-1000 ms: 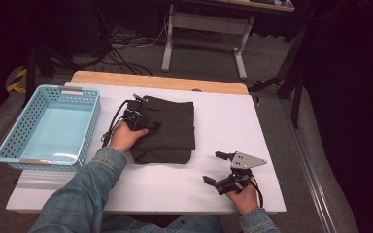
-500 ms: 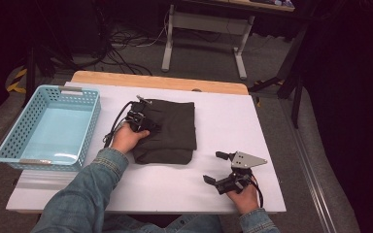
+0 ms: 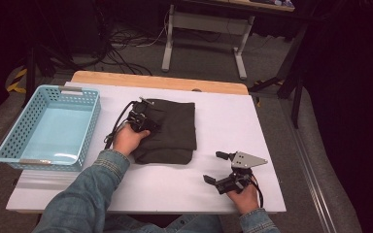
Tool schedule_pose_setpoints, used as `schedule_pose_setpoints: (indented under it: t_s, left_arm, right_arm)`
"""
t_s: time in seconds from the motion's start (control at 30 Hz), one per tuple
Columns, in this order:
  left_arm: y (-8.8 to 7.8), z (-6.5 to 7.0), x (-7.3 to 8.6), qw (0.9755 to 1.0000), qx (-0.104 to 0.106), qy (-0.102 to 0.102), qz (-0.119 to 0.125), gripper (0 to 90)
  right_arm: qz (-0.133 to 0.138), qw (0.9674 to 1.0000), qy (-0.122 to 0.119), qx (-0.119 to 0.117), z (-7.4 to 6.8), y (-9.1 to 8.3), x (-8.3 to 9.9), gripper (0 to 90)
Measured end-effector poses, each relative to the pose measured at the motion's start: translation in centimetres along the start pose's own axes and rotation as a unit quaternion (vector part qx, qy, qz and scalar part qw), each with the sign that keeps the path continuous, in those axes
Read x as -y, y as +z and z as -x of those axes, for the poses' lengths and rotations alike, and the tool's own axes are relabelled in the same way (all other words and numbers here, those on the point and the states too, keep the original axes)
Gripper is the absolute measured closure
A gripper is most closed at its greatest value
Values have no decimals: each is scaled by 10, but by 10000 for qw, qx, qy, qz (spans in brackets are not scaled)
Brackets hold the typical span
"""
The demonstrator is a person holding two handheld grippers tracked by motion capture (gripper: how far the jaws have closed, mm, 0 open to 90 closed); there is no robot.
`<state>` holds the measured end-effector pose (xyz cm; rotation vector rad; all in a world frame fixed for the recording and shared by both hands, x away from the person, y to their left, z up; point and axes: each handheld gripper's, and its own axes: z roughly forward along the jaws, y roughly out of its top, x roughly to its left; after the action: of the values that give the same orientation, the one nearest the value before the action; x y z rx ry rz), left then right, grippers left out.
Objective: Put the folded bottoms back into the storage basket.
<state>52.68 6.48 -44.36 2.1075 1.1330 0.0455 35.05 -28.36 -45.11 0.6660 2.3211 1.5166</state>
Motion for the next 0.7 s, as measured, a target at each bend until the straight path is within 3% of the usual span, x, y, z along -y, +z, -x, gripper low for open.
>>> schedule_pose_setpoints:
  t_s: [0.13, 0.27, 0.5, 0.7]
  left_arm:
    - [-2, -3, -1, 10000, 74, -24, 40, 646]
    - [-8, 0, -2, 9997, 11, 188, 121, 662]
    - [-20, -1, -5, 9991, 103, 201, 351, 676]
    - [-36, 3, -11, 9978, 126, 343, 559, 678]
  right_arm:
    - [11, 10000, 7, 2, 0, 0, 0, 5]
    - [18, 10000, 19, 2, 0, -1, 0, 5]
    - [29, 10000, 29, -9, 0, -1, 0, 5]
    - [29, 10000, 32, -14, 1, -1, 0, 5]
